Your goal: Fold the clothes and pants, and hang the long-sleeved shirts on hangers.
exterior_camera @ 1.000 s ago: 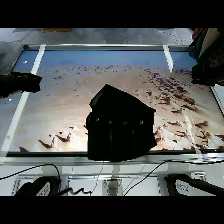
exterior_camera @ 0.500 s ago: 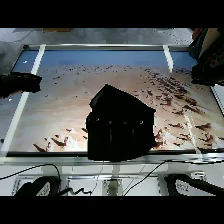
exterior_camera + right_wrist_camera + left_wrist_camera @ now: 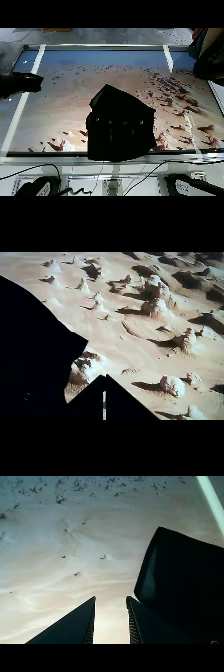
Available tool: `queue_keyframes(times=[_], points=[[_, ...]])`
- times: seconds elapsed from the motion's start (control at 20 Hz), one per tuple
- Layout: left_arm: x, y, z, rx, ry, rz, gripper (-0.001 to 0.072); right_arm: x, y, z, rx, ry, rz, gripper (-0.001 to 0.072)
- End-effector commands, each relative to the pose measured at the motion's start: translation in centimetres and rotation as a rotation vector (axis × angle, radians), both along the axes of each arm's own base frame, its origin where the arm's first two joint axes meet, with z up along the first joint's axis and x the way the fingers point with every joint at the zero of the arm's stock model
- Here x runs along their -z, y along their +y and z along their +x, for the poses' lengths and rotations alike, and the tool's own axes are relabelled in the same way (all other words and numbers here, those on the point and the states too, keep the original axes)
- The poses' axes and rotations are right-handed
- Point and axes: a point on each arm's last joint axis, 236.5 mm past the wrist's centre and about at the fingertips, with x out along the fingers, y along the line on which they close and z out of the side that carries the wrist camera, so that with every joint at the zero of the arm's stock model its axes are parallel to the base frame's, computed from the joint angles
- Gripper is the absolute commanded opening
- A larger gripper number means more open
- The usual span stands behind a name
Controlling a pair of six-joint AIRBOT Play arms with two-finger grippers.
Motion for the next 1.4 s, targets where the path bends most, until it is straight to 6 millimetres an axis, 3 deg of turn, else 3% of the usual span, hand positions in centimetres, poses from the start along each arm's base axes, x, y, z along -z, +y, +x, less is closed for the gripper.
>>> queue_keyframes(times=[0.0,0.1,0.2,0.35,0.45,0.55,0.6,0.7,0.85,0.95,1.15,1.3,1.35], points=[[1.3,-0.4,-1.0,0.017,0.068,-0.003,0.0218,4.7,-2.4,-1.7,0.011,0.158,-0.046,0.0039],[2.6,1.0,-1.6,0.000,0.118,0.068,0.0218,10.4,-2.1,-4.7,-0.043,0.327,0.029,0.0038],[4.9,2.3,-2.4,-0.015,0.188,0.140,0.0218,16.0,0.2,-8.9,-0.149,0.467,0.187,0.0037],[11.7,1.9,-5.3,0.025,0.403,0.135,0.0218,22.3,3.7,-15.0,-0.189,0.623,0.427,0.0070],[16.8,0.3,-7.4,0.077,0.526,0.080,0.0247,25.8,5.1,-17.9,-0.161,0.712,0.493,0.0518],[20.5,-1.6,-9.2,0.114,0.608,-0.009,0.0458,28.5,5.8,-19.9,-0.142,0.755,0.512,0.0552],[21.9,-2.7,-10.1,0.142,0.641,-0.053,0.0482,29.5,6.1,-20.5,-0.138,0.757,0.521,0.0552],[23.5,-4.3,-11.3,0.177,0.676,-0.122,0.0482,30.7,7.3,-20.3,-0.108,0.724,0.566,0.0552],[24.7,-5.0,-12.2,0.177,0.710,-0.161,0.0482,31.3,9.0,-18.5,-0.067,0.639,0.653,0.0558],[24.9,-5.0,-12.4,0.177,0.717,-0.162,0.0482,31.3,9.9,-17.8,-0.058,0.626,0.710,0.0558],[25.0,-5.0,-12.4,0.177,0.718,-0.162,0.0482,32.6,11.4,-18.5,-0.102,0.693,0.729,0.0558],[25.0,-5.0,-12.4,0.177,0.719,-0.162,0.0481,33.8,11.8,-16.4,-0.120,0.611,0.687,0.0547],[25.0,-5.0,-12.4,0.177,0.719,-0.162,0.0482,34.1,11.7,-15.8,-0.115,0.586,0.671,0.0504]])
